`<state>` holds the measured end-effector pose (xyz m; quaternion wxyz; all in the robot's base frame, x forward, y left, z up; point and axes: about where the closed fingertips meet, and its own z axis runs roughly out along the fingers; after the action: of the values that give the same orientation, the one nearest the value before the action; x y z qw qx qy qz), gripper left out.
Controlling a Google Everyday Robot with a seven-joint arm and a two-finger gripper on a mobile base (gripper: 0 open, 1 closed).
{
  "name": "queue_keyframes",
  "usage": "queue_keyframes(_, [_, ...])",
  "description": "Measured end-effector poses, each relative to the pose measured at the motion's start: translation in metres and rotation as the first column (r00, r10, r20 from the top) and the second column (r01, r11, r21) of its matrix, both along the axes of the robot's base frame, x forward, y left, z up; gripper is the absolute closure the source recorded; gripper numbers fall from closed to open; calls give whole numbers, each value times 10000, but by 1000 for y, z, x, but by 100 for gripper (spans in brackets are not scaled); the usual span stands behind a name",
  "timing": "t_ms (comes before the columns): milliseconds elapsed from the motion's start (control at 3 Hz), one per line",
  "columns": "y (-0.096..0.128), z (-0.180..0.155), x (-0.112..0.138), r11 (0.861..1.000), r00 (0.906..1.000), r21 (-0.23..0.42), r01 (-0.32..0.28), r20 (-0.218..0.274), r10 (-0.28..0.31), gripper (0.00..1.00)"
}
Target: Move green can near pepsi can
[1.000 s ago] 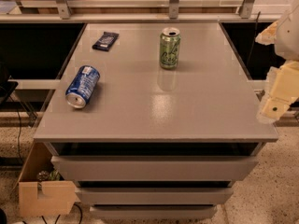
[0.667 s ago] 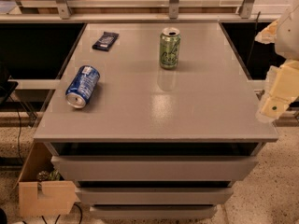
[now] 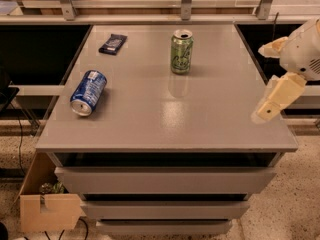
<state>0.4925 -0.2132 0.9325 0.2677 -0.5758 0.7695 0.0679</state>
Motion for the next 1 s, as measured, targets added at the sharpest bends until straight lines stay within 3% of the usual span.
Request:
queue_keyframes(667, [6, -4, 4, 9995, 10000, 326, -23, -39, 24, 0])
queue_keyframes(1000, [12, -7, 17, 9986, 9997, 521, -41, 245, 29, 0])
